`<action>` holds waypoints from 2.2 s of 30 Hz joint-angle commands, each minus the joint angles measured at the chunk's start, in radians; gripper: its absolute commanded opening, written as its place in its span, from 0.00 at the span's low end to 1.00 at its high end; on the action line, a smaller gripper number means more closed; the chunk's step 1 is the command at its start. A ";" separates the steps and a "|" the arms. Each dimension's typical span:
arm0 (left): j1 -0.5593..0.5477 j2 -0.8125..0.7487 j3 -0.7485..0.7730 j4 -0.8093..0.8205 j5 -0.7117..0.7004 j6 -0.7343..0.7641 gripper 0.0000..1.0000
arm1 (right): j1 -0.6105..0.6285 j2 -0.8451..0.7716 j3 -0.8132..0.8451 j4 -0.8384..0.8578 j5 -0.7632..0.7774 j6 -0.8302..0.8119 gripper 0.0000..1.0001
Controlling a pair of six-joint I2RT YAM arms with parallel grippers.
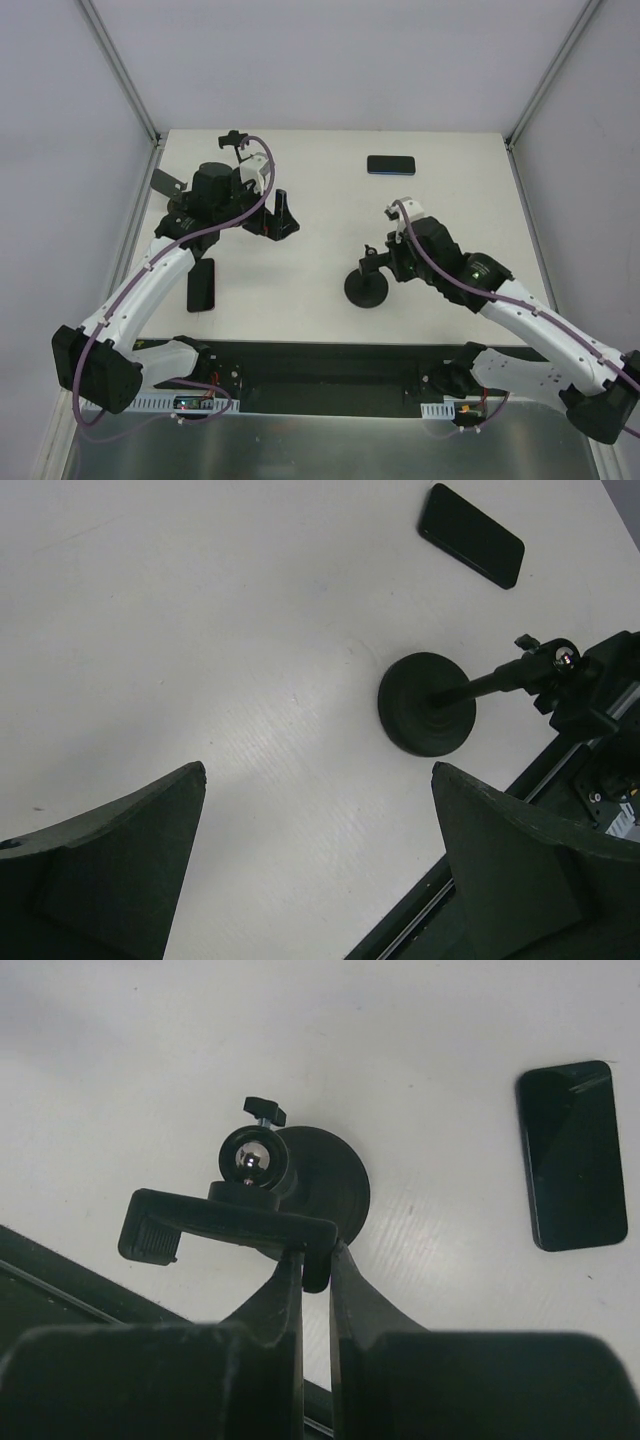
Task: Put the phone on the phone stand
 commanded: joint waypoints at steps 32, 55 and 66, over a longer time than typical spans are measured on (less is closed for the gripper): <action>-0.010 0.057 -0.004 0.031 0.030 0.003 0.94 | 0.086 0.073 0.135 0.093 0.142 0.223 0.78; -0.025 0.078 -0.001 0.031 0.063 -0.005 0.94 | -0.742 0.110 0.000 0.122 -0.330 0.092 0.96; -0.042 0.100 0.001 0.031 0.081 -0.008 0.94 | -0.916 0.704 0.221 0.217 -0.570 0.093 0.96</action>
